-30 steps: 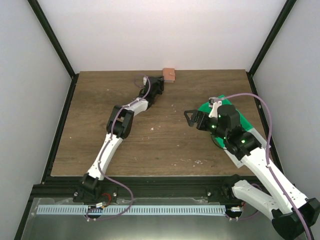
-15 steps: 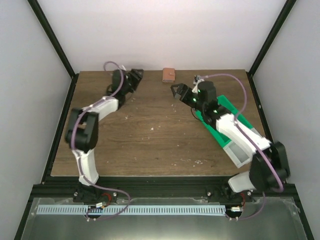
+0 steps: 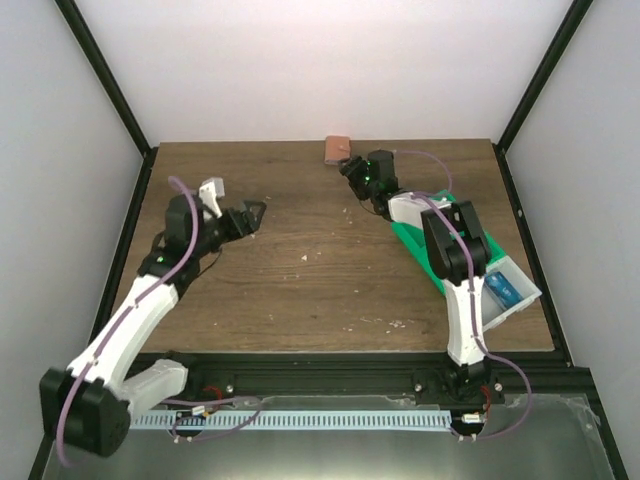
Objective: Take the credit cards out of the card holder
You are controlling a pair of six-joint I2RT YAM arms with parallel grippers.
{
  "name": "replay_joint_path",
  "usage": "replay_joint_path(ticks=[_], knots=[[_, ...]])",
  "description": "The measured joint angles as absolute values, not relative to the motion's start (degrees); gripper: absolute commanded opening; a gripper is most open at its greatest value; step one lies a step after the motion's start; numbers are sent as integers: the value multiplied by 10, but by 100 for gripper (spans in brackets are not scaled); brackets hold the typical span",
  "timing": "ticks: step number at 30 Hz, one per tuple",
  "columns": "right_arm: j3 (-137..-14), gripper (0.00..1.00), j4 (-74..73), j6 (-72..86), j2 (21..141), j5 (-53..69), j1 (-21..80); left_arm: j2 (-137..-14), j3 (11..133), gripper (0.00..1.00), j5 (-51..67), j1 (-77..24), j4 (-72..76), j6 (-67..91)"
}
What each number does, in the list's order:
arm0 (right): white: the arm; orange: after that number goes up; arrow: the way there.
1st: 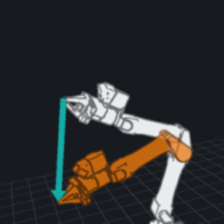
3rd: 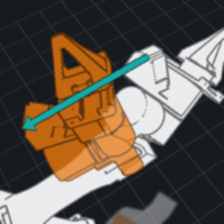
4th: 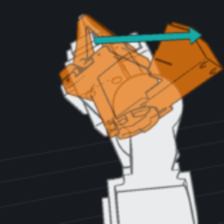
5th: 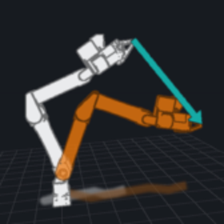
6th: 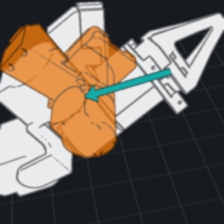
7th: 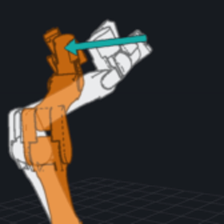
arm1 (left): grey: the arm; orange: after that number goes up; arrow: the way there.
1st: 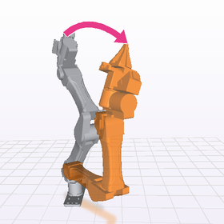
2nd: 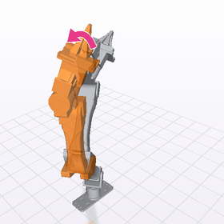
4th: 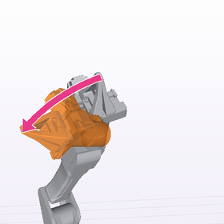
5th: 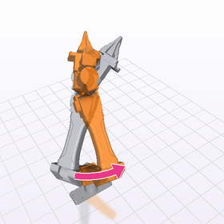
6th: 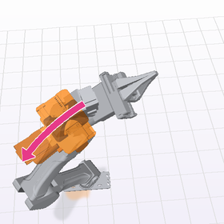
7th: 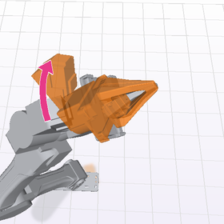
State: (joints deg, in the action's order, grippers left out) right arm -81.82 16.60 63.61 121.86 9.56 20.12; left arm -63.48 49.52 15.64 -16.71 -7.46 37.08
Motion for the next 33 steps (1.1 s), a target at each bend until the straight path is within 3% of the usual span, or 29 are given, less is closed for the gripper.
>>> replay_joint_path(ticks=[6,19,22,27,33], knots=[[-960,65,178,689,1365,90,196,-502,454,89,156,-169,-182,274],[-1227,54,130,800,1555,47,194,-452,420,85,70,-235,-231,187],[-1262,46,121,828,1578,44,192,-450,415,85,61,-244,-234,180],[-1287,24,109,858,1596,36,189,-446,415,84,43,-248,-233,177],[-1289,6,99,876,1597,33,188,-445,415,84,34,-248,-233,175]])
